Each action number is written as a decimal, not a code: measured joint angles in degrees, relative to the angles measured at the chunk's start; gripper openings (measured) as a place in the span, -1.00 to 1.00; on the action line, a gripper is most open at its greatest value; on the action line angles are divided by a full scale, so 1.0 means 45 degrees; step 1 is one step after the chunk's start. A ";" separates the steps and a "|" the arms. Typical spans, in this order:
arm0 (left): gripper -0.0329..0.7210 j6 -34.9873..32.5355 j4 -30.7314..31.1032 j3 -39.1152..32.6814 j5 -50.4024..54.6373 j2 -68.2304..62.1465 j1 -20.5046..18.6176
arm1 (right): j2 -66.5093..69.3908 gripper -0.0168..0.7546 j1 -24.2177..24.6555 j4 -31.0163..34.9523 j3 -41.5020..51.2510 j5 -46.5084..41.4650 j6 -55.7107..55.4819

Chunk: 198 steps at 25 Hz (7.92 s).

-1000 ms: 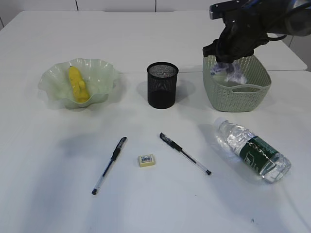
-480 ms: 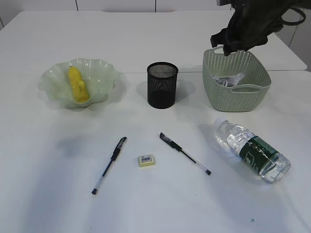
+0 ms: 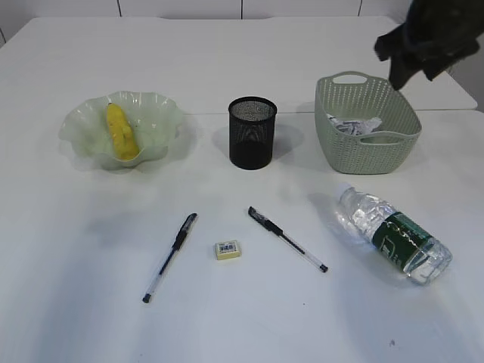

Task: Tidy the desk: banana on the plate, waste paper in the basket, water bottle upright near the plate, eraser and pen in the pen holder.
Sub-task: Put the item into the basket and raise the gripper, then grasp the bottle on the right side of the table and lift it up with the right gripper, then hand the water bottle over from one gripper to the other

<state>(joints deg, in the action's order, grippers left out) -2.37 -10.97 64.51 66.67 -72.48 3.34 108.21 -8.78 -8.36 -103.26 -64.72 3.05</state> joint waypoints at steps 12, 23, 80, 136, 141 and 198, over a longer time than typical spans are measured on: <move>0.16 0.0000 -0.0024 0.0000 0.0242 0.0000 0.0000 | -0.3542 0.10 0.1287 0.1671 0.4684 -0.0191 0.1510; 0.16 0.0000 -0.0024 0.0000 0.0327 0.0000 0.0000 | -0.3119 0.10 0.1104 0.3633 0.5007 -0.0369 0.2532; 0.16 0.0000 -0.0074 0.0000 -0.0591 0.0000 0.0000 | 0.3760 0.31 -0.0856 0.1350 0.2568 0.1218 0.2398; 0.16 0.0000 -0.0155 0.0000 -0.0977 0.0000 0.0000 | -0.5567 0.13 -0.0865 1.1842 0.7884 0.2555 1.0669; 0.16 0.0000 -0.0155 0.0000 -0.1164 0.0000 0.0000 | -0.5567 0.13 -0.0865 1.5957 0.7884 0.2664 1.5488; 0.16 -0.0824 -0.0844 -0.6363 -1.8860 0.1370 0.7389 | -0.5567 0.13 -0.0865 2.0768 0.7884 0.2550 1.9886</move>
<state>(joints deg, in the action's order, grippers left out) -6.08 -14.76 35.88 -18.19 -66.32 36.59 83.16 -12.67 85.09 -67.78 -53.24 92.53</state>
